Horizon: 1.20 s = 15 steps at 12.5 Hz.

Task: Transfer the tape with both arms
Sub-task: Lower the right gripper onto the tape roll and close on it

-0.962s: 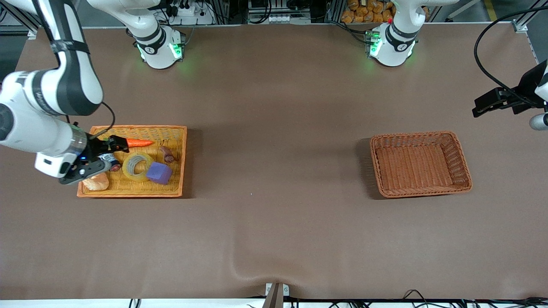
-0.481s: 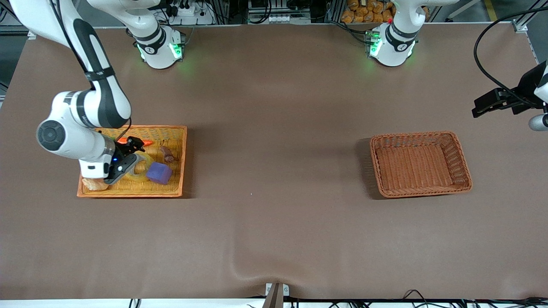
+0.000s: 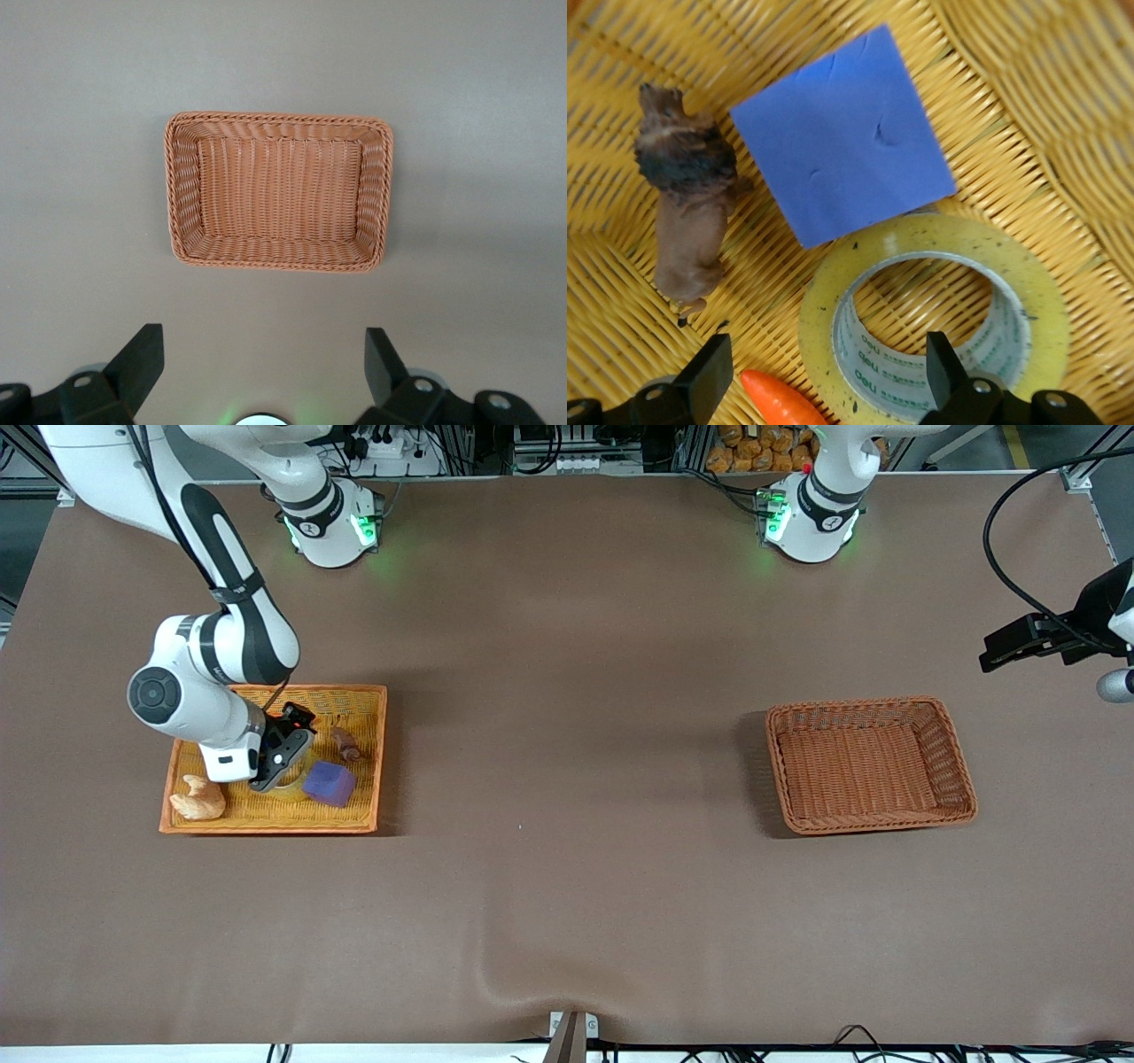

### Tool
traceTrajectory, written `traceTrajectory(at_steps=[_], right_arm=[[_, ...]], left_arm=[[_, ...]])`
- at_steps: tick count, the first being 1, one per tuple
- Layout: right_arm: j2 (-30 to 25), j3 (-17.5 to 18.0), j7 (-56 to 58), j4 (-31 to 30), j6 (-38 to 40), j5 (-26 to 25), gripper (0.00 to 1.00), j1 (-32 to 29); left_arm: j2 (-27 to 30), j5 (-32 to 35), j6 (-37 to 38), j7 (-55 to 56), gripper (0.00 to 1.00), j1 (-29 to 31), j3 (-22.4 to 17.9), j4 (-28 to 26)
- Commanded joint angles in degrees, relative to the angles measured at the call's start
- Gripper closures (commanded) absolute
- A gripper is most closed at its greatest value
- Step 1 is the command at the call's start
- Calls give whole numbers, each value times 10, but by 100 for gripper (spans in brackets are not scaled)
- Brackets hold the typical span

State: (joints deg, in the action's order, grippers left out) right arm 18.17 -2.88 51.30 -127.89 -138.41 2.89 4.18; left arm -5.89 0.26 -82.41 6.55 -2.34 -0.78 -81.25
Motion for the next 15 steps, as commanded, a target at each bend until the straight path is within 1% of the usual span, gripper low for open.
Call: traceTrajectory(at_steps=[1, 3, 4, 5, 6, 7, 9, 10, 11, 13, 14, 15], right_arm=[[12, 2, 13, -4, -26, 3, 34, -5], [22, 1, 13, -4, -36, 2, 52, -4], [21, 1, 14, -3, -35, 2, 67, -3], [20, 1, 14, -3, -31, 2, 85, -3], [15, 1, 13, -3, -27, 2, 100, -3], [9, 2, 9, -4, -23, 2, 100, -7], [-9, 1, 3, 8, 18, 2, 100, -6], [-22, 1, 1, 25, 50, 2, 100, -2], [-25, 0, 1, 60, 103, 2, 100, -2], [-26, 1, 0, 146, 236, 3, 100, -1], [-26, 2, -15, 196, 308, 4, 100, 5], [-25, 2, -40, 235, 360, 7, 100, 17]], left_arm=[[-11, -9, -18, -8, 0, -2, 0, -1], [-10, -10, -18, -7, 0, -4, 2, -1], [-8, -13, -18, -7, 0, -3, 2, -1], [-7, -14, -21, -7, 0, -3, 3, -1], [-4, -16, -25, -7, 0, -3, 3, -1], [-2, -16, -25, -7, 0, -3, 5, -1], [-1, -16, -26, -7, 0, -2, 11, -1], [-1, -16, -26, -7, 0, -1, 11, -1], [0, -16, -26, -7, 0, -2, 11, -1], [9, -16, -25, -7, 0, -3, 13, -1], [14, -16, -22, -8, 0, -2, 13, -1], [16, -16, -22, -8, 0, -1, 13, -2]])
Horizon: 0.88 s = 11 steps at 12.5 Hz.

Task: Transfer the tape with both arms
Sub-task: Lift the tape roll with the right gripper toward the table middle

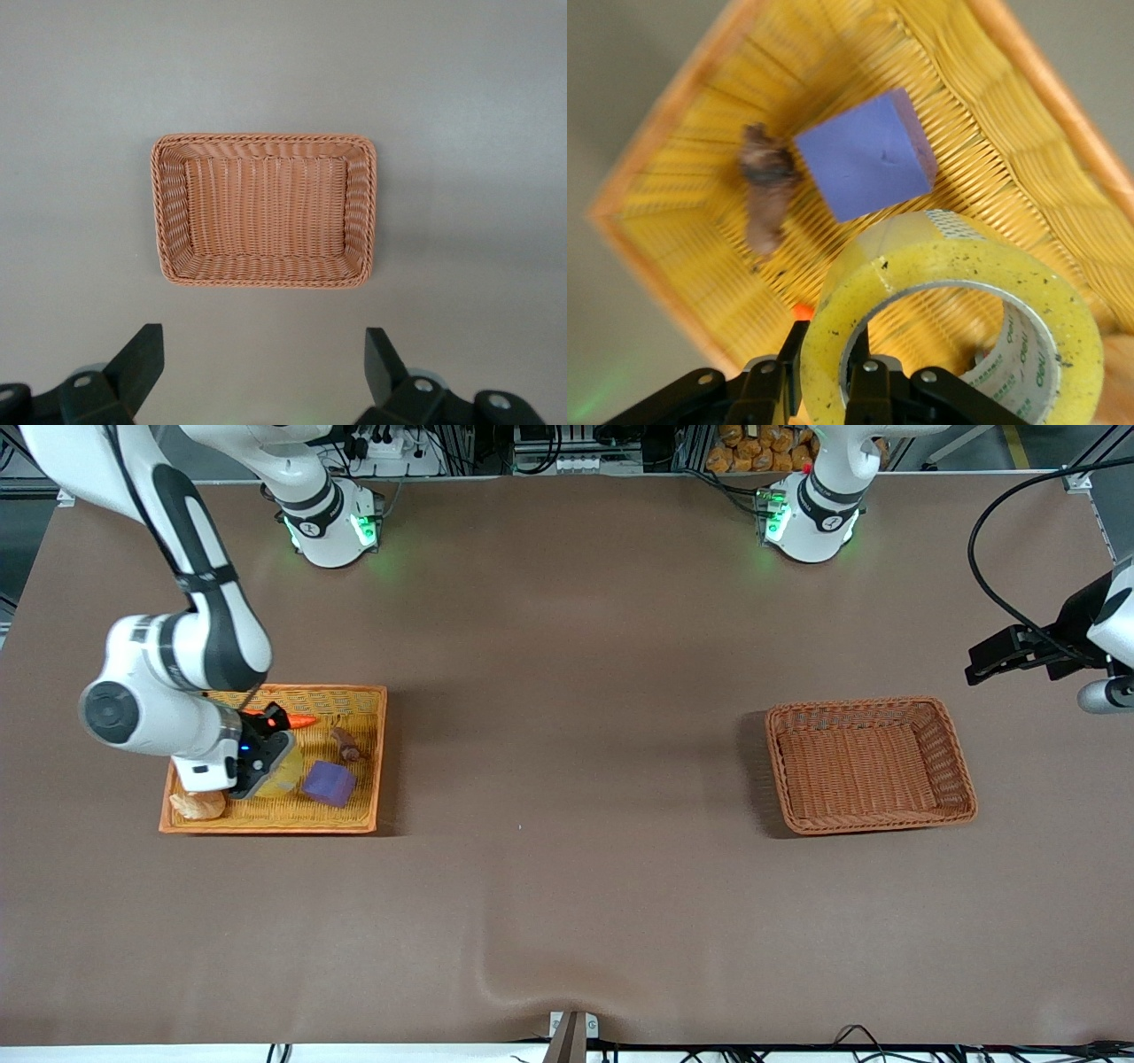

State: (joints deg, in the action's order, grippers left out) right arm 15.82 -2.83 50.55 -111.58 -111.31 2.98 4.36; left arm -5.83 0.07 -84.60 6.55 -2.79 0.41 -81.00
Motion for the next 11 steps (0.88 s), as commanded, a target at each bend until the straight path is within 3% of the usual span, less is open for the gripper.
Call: traceTrajectory(at_steps=[1, 5, 7, 11], right_arm=[[-3, 3, -57, 92, 109, 8, 100, 36], [-1, 2, -256, 114, 100, 54, 100, 140], [15, 2, -386, 134, 50, 79, 100, 214], [132, 2, -610, 249, 24, 81, 100, 314]], left_arm=[[14, -14, -1, -8, 0, 4, 1, -4], [13, -14, -2, -7, 0, 2, 2, -4], [9, -14, -5, -7, 0, 2, 5, -4], [6, -14, -10, -7, 0, 2, 5, -4]])
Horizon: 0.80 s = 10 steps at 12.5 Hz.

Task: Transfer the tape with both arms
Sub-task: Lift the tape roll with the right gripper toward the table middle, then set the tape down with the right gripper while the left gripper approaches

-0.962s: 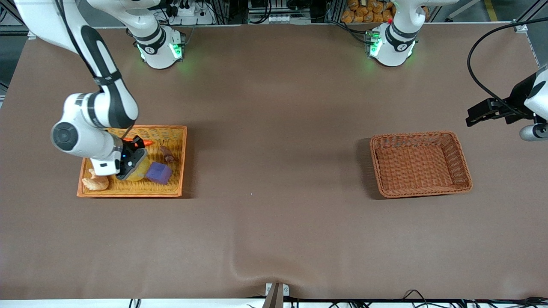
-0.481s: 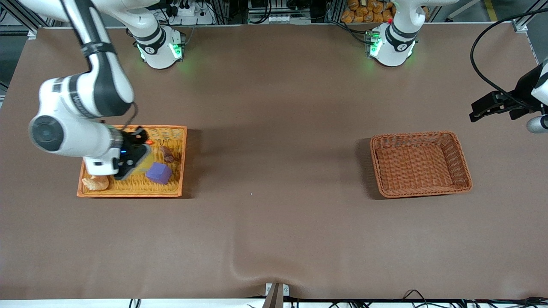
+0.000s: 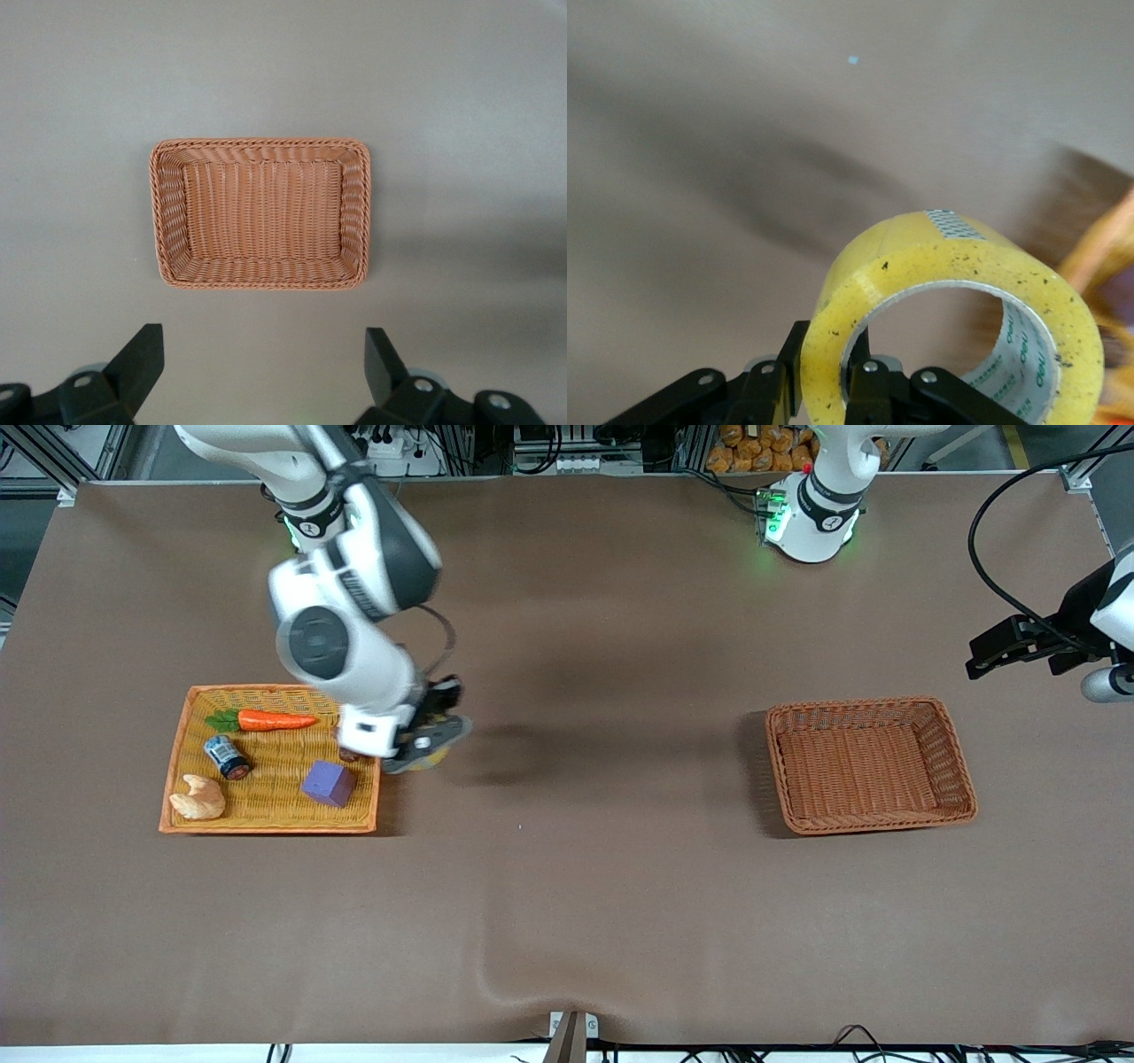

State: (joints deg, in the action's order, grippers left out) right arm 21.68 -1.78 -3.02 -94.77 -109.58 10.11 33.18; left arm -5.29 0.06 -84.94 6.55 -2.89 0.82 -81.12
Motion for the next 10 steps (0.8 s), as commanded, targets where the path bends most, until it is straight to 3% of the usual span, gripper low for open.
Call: traceTrajectory(at_steps=[1, 4, 10], right_arm=[[96, -9, -111, 97, -14, 11, 100, 46], [164, -9, -222, 119, -146, 46, 100, 98], [262, -11, -305, 170, -176, 39, 100, 154]], left_arm=[[-2, -14, -9, -7, 0, 3, 1, -3], [-4, -11, -12, 4, 0, -1, 1, -3], [-17, -11, -12, 4, 0, 1, 2, -2]])
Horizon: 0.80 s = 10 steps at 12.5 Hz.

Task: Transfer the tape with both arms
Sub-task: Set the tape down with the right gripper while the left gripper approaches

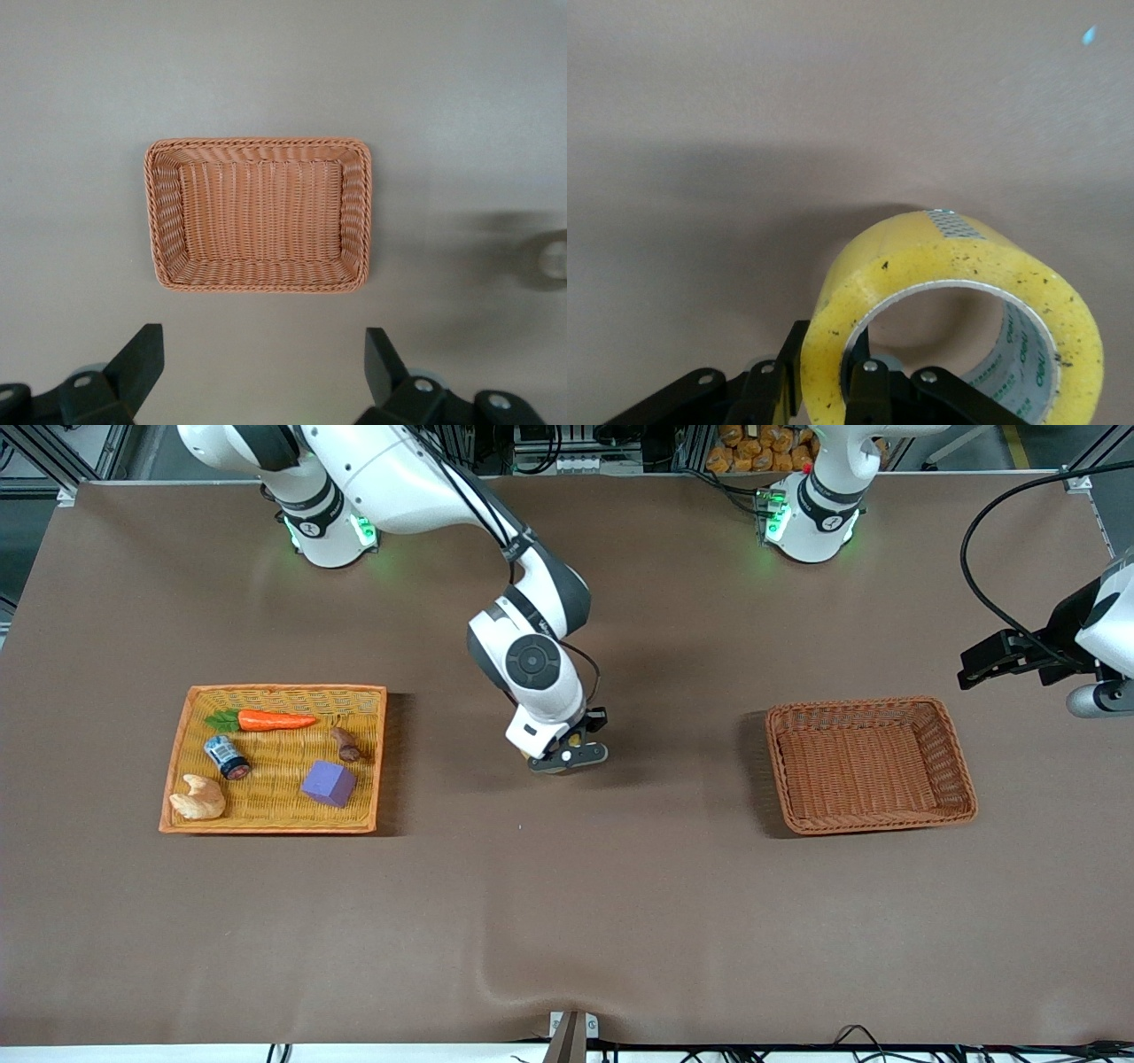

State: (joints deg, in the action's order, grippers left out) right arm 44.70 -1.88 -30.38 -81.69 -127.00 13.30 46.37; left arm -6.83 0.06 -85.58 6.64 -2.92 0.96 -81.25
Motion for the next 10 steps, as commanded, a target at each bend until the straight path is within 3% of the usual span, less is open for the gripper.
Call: traceTrajectory(at_steps=[1, 3, 4, 6, 8, 10], right_arm=[[39, -11, -46, 40, -9, 5, 100, 27], [43, -11, -51, 40, -10, 5, 100, 30], [38, -11, -55, 40, -4, 7, 62, 28], [26, -13, -57, 39, 0, 8, 0, 22], [-19, -26, -50, 34, 30, 7, 0, 13], [-105, -29, -45, 25, 138, 7, 0, -26]], left_arm=[[-1, -10, -6, 3, 0, -1, 1, 0], [-3, -11, -8, 3, 0, -2, 1, 0], [-7, -12, -10, 3, 0, -2, 1, 0], [-21, -15, -19, 4, 0, -10, 5, 0], [-45, -18, -41, 8, 0, -37, 14, 0], [-70, -18, -63, 37, 0, -78, 15, 0]])
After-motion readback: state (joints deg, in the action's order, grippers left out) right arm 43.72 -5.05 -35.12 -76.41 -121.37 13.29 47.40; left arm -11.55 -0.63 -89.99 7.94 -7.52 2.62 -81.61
